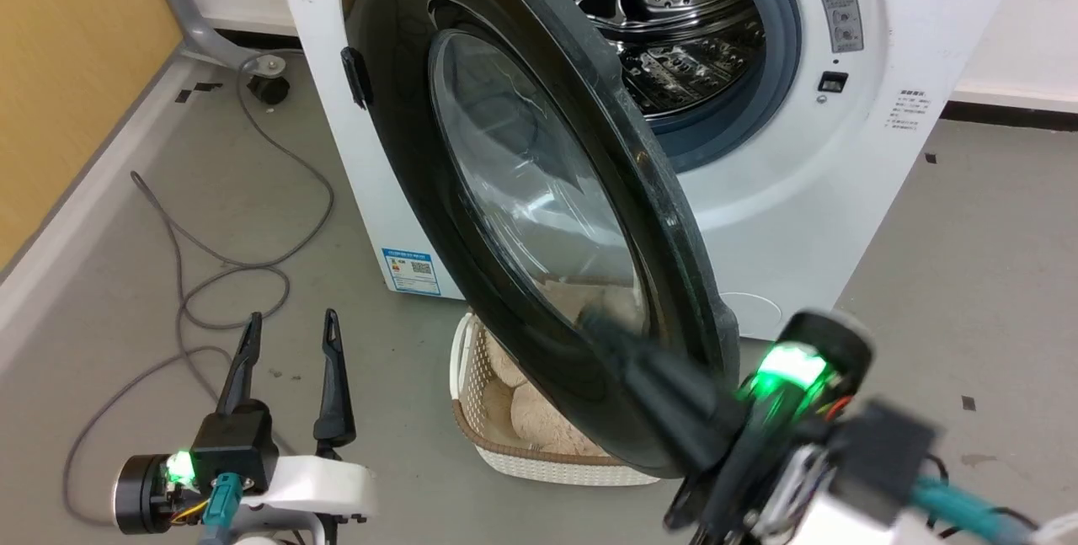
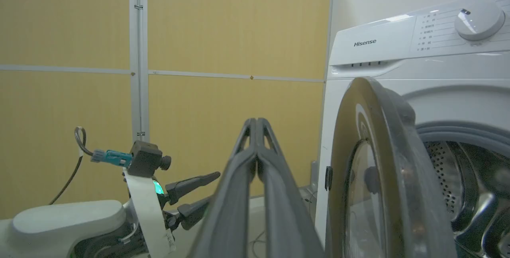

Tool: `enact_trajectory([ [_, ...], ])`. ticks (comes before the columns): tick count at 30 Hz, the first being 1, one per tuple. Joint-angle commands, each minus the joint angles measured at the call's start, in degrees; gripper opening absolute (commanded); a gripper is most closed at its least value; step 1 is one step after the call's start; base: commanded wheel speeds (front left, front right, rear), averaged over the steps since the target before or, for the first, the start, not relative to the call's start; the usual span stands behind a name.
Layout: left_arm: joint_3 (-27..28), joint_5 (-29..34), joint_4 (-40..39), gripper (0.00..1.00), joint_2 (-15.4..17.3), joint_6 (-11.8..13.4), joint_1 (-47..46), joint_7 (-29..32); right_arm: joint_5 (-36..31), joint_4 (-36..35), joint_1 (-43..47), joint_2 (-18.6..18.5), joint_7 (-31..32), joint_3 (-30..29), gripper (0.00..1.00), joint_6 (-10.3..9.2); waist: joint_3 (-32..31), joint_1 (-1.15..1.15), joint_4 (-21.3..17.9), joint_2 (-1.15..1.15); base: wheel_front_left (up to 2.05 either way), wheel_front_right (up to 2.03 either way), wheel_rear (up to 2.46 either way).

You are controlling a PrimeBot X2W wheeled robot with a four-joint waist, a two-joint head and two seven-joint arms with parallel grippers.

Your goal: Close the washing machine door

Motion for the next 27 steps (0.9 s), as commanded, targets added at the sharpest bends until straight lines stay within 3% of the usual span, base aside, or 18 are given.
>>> enact_trajectory([
  [1, 0.37, 0.01, -0.43, 1.00, -0.31, -0.31, 0.97, -0.24, -1.47, 2.00, 0.23, -1.48, -0.18, 2.04, 0.00, 0.05, -0.09, 0.00, 0.00, 0.00, 0.00, 0.00, 0.00],
  [10, 1.05, 0.46, -0.89, 1.00, -0.86, -0.67, 0.93, -0.24, -4.15, 12.11, 4.69, -3.39, -0.18, 4.76, 0.00, 0.05, 0.32, 0.00, -0.53, 0.00, 0.00, 0.00, 0.00],
  [27, -0.72, 1.81, -1.60, 1.00, -1.56, -1.12, -0.81, -0.24, -5.14, 21.47, 5.69, -1.40, -0.18, -8.79, 0.00, 0.05, 3.87, 0.00, -2.00, 0.00, 0.00, 0.00, 0.00],
])
